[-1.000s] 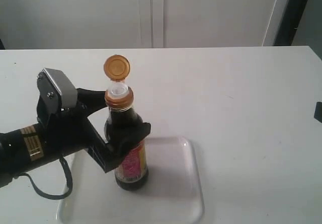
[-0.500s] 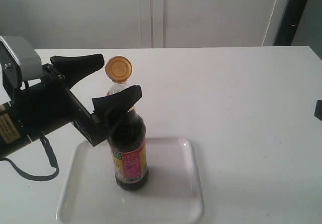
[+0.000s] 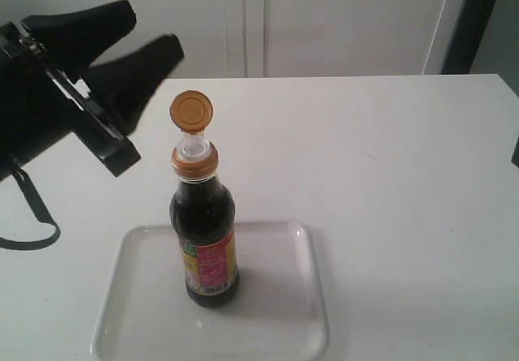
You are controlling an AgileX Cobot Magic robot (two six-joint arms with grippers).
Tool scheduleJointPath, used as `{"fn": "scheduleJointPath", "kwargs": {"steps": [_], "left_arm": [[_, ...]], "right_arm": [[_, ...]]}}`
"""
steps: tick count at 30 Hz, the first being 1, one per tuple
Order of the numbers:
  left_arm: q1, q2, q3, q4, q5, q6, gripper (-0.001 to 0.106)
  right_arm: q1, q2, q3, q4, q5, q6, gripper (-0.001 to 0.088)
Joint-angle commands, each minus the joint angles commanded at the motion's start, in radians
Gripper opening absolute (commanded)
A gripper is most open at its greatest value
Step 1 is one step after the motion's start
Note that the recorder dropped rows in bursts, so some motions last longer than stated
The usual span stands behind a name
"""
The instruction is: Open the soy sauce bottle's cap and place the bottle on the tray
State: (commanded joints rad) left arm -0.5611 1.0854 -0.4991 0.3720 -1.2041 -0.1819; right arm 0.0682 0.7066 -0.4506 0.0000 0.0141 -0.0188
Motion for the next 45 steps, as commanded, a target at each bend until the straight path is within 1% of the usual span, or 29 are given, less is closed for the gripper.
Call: {"fn": "scheduleJointPath", "kwargs": {"steps": [2,3,5,6,8,10,12,15,17,19,21,22,25,27,28,30,33,39,45], "left_arm": [[0.000,-0.024,-0.010,-0.031,0.139,0.079,0.009],[0.000,-0.035,-0.024,-0.048,0.247,0.130,0.000],[0.000,-0.052,-0.045,-0.075,0.393,0.191,0.000],[0.000,-0.061,-0.063,-0.109,0.505,0.231,0.000],[0.000,-0.067,-0.094,-0.169,0.682,0.277,0.000],[0.000,-0.072,-0.131,-0.234,0.871,0.334,0.000],[0.000,-0.074,-0.170,-0.260,1.033,0.361,0.000],[0.000,-0.074,-0.226,-0.260,1.211,0.343,0.000],[0.002,-0.074,-0.263,-0.260,1.314,0.314,0.000],[0.009,-0.074,-0.296,-0.260,1.402,0.298,0.000],[0.032,-0.086,-0.320,-0.260,1.483,0.241,0.000],[0.050,-0.094,-0.329,-0.260,1.521,0.213,0.000],[0.105,-0.133,-0.329,-0.245,1.600,0.161,0.000],[0.128,-0.168,-0.329,-0.245,1.628,0.134,0.000],[0.136,-0.188,-0.327,-0.245,1.628,0.128,0.000],[0.142,-0.233,-0.319,-0.245,1.628,0.115,0.000],[0.142,-0.291,-0.290,-0.245,1.630,0.073,0.000],[0.142,-0.412,-0.174,-0.245,1.536,0.057,0.000],[0.142,-0.530,-0.070,-0.245,1.451,0.054,0.000]], "right_arm": [[0.000,0.002,-0.018,0.000,0.000,-0.031,0.0000],[0.000,0.004,-0.027,0.000,0.000,-0.040,0.0000],[0.000,0.004,-0.045,0.000,0.003,-0.060,0.0000],[0.000,0.004,-0.055,0.000,0.008,-0.070,0.0000],[0.000,0.004,-0.076,0.000,0.026,-0.094,0.0000],[0.000,0.008,-0.106,0.000,0.064,-0.126,0.0000],[0.000,0.022,-0.144,0.000,0.116,-0.146,0.0000],[0.000,0.062,-0.199,0.000,0.219,-0.178,0.0000],[0.000,0.094,-0.231,0.000,0.316,-0.180,0.0000],[0.000,0.115,-0.248,0.000,0.379,-0.180,0.0000],[0.000,0.123,-0.252,-0.024,0.429,-0.151,0.0000],[0.000,0.123,-0.252,-0.061,0.463,-0.092,0.0000],[0.000,0.123,-0.252,-0.188,0.556,0.092,0.0000],[0.000,0.121,-0.250,-0.278,0.593,0.160,0.0000],[0.000,0.107,-0.246,-0.303,0.599,0.195,0.0000],[0.000,0.078,-0.236,-0.305,0.597,0.230,0.0000],[0.000,0.012,-0.198,-0.305,0.538,0.259,0.0000],[0.000,-0.113,-0.065,-0.307,0.294,0.284,0.0000],[0.000,-0.240,0.013,-0.307,0.219,0.288,0.0000]]}}
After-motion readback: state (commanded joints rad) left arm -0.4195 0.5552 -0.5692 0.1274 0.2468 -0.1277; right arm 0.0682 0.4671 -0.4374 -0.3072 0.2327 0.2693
